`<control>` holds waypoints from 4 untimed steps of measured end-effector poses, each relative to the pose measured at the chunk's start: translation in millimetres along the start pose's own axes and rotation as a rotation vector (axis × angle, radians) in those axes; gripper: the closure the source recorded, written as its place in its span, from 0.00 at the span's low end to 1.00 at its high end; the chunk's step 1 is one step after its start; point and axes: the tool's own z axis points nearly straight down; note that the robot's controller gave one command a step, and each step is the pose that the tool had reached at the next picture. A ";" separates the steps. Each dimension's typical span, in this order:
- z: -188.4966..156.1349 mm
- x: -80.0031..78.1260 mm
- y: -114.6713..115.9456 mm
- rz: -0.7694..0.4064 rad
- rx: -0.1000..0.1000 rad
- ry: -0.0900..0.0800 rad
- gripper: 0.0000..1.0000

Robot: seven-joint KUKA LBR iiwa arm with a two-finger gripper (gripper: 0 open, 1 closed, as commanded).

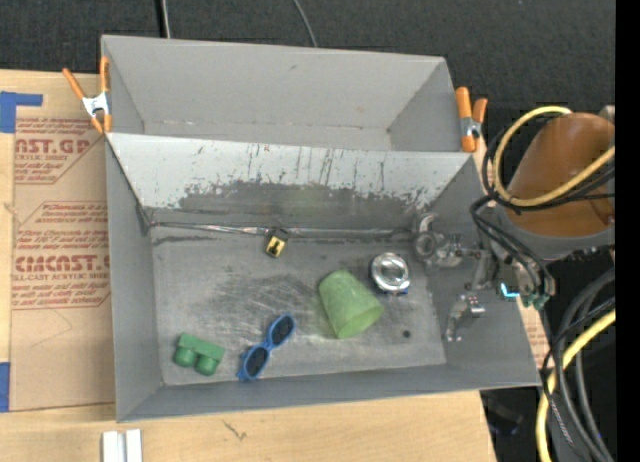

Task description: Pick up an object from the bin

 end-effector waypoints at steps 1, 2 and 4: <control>77.2 -45.3 5.4 -0.161 0.006 -0.018 0.00; 61.5 -78.2 31.4 -0.448 0.003 -0.012 0.00; 88.9 -54.2 61.1 -0.331 0.006 -0.020 0.00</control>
Offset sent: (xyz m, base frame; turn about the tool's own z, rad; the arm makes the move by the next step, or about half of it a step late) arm 0.0460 0.0074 -0.0927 -0.1638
